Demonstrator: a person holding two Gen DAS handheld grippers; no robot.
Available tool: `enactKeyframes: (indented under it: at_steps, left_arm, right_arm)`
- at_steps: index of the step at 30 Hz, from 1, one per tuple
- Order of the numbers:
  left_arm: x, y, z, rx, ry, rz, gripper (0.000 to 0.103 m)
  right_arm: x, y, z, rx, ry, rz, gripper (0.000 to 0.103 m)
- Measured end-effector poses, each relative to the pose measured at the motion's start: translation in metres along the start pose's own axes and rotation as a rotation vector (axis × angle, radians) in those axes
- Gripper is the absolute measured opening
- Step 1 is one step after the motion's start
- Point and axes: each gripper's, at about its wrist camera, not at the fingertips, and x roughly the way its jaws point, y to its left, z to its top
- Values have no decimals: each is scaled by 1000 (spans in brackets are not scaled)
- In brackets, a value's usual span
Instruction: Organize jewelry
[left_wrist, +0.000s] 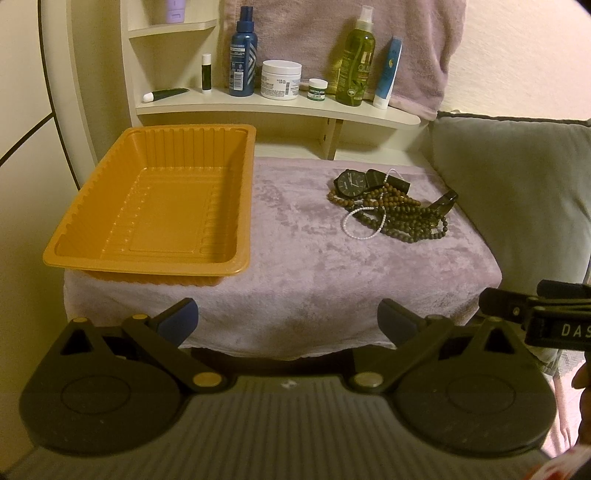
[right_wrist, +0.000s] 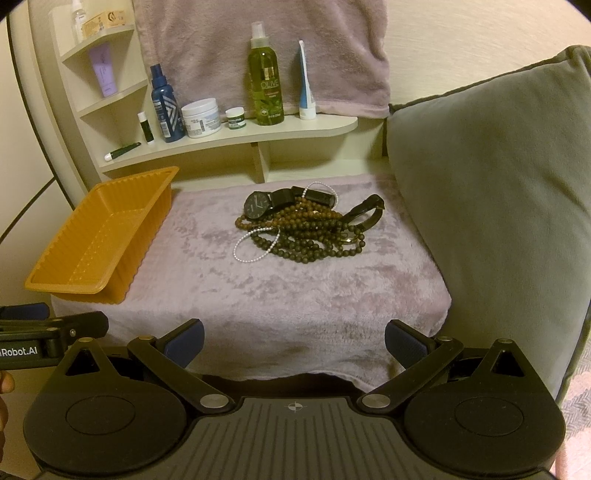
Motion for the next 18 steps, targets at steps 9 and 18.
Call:
enactKeyframes:
  at_steps: [9, 18]
  left_arm:
    - [-1, -1, 0, -1, 1, 0, 102]
    - [-1, -1, 0, 0, 0, -1, 102]
  right_arm:
    - [0, 0, -1, 0, -1, 0, 103]
    - [0, 0, -1, 0, -2, 1, 103]
